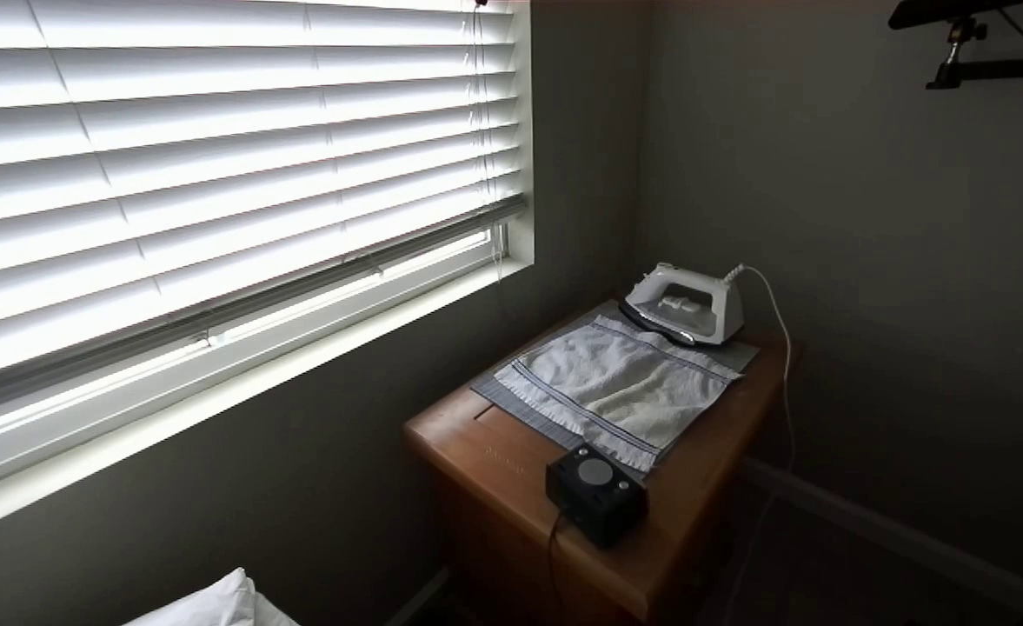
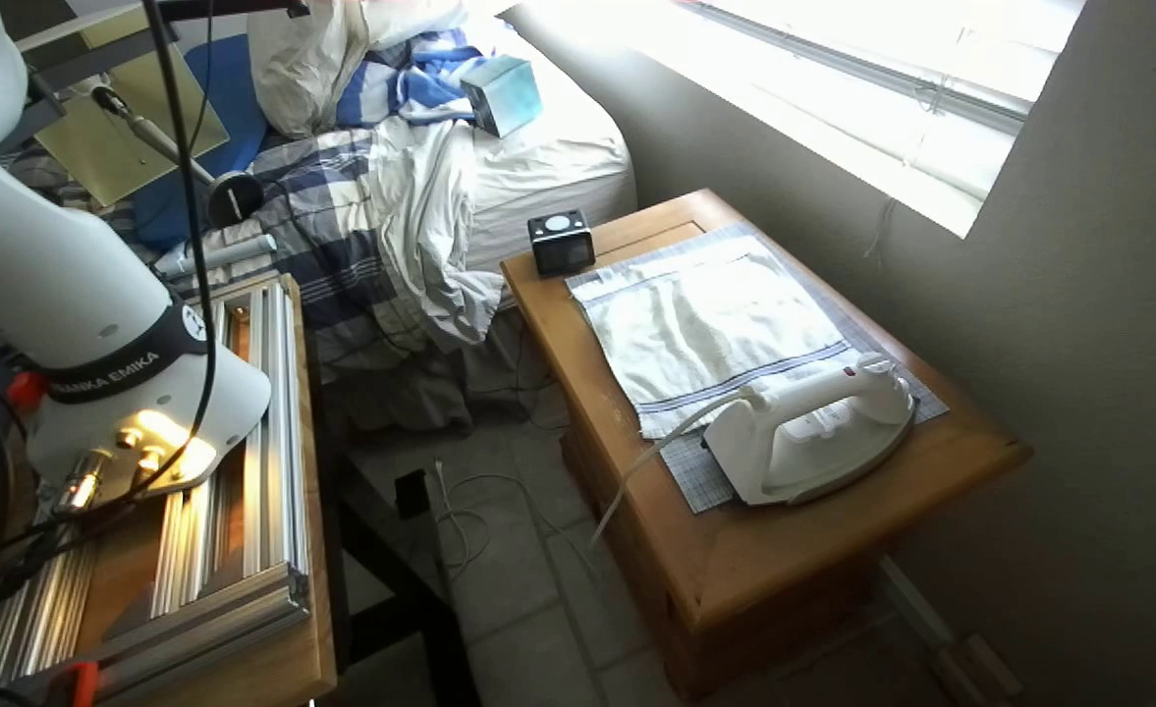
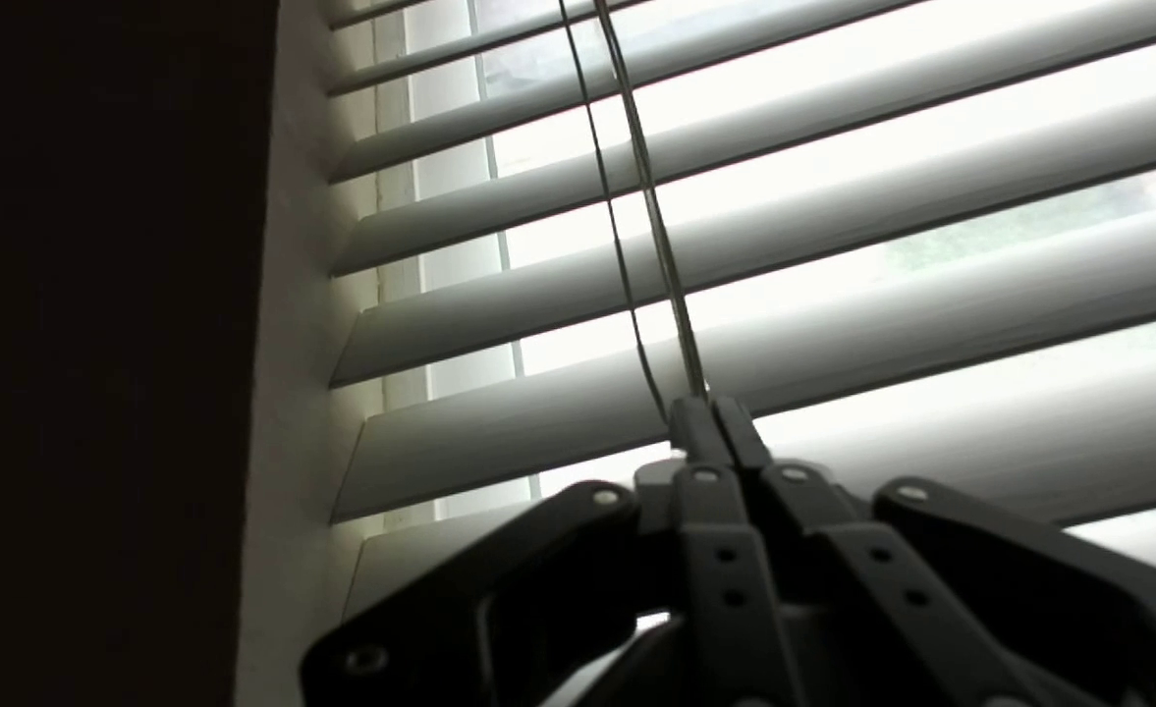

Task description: Close the curtain railing

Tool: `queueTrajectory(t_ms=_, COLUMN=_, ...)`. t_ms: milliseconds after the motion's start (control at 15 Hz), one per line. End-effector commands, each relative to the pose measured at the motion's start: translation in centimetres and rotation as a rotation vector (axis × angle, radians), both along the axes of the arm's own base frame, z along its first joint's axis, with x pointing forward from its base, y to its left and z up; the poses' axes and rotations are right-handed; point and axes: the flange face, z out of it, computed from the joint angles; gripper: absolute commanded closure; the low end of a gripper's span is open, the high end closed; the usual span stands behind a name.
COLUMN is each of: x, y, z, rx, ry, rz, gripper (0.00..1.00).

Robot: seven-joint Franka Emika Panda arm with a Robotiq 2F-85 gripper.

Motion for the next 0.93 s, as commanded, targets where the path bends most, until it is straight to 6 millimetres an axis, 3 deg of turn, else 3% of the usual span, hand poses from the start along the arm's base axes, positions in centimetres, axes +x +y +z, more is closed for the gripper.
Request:
queueTrajectory(t_ms=0, x=0.05, y=-0.41, z=-0.14, rx=0.025, ry=-0.014, rz=0.008, gripper=0.99)
queueTrajectory(t_ms=267, x=0.22, y=-0.26, z=0.04, rx=0.025, ry=-0.038, rz=0.014, gripper=0.97)
queueTrajectory(t_ms=333, x=0.27, y=-0.2, z=0.04, rx=0.027, ry=-0.044, rz=0.015, gripper=0.75)
queueTrajectory(t_ms=533, x=0.4, y=-0.01, z=-0.11, rx=0.03, ry=-0.053, rz=0.02, gripper=0.65)
queueTrajectory(t_ms=867, x=0.53, y=0.02, z=-0.35, rx=0.032, ry=-0.059, rz=0.023, gripper=0.69)
